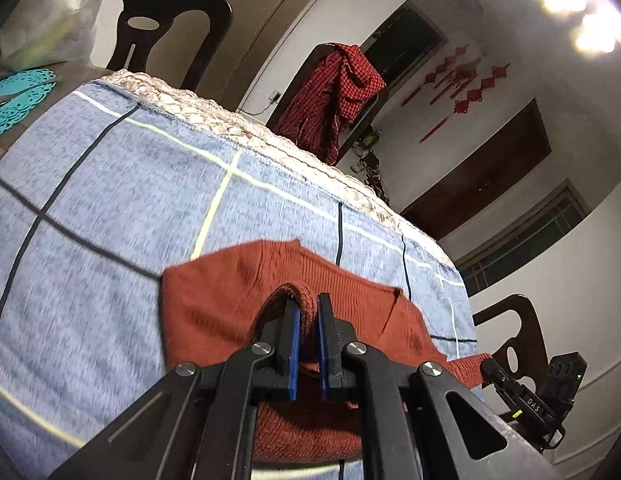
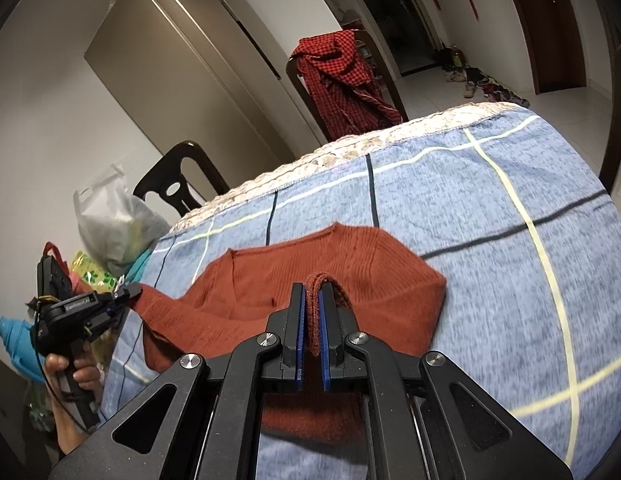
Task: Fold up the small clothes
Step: 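Lift the hem with both tools and fold it toward the collar, then lay the hem down on the collar and open both tools, then move both open tools to the side edge of the folded sweater, then close both tools on the side edge of the folded sweater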
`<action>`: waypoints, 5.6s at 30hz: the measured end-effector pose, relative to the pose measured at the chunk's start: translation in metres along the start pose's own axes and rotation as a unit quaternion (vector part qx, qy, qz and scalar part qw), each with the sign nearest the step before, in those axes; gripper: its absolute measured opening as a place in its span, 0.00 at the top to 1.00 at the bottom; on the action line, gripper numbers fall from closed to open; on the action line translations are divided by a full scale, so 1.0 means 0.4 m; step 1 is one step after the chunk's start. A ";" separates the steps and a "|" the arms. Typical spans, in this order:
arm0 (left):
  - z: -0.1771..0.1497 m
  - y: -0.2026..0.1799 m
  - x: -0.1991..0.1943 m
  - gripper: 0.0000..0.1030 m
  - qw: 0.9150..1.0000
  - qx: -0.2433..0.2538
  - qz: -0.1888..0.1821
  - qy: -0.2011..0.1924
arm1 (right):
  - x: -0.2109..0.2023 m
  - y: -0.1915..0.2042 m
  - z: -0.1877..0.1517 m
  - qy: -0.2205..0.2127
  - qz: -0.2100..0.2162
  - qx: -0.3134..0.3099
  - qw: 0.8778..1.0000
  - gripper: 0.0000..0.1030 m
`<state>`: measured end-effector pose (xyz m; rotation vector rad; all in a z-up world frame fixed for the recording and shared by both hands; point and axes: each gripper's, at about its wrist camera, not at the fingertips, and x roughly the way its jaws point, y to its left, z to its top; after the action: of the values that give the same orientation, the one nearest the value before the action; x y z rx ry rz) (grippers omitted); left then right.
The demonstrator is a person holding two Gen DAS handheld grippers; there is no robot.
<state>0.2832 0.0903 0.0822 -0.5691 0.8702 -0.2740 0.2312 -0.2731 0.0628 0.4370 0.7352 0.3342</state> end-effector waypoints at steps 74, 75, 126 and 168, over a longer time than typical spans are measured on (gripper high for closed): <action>-0.074 0.077 0.069 0.51 0.985 0.076 0.156 0.024 | 0.170 0.082 -0.076 0.012 -0.202 -0.141 0.969 0.53; -0.069 0.083 0.060 0.51 0.986 0.074 0.151 0.024 | 0.170 0.096 -0.079 0.010 -0.194 -0.145 0.970 0.53; 0.064 0.252 0.101 0.28 0.990 0.030 -0.011 0.135 | 0.443 0.636 -0.442 0.037 -0.123 -0.517 0.847 0.64; 0.067 0.097 0.219 0.88 0.971 0.132 0.054 0.194 | 0.401 0.600 -0.396 0.027 -0.103 -0.463 0.880 0.90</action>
<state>0.3587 0.0921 0.0174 -0.2191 1.2169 -0.4022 0.1979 0.0454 -0.0145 -0.5598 0.5875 0.4554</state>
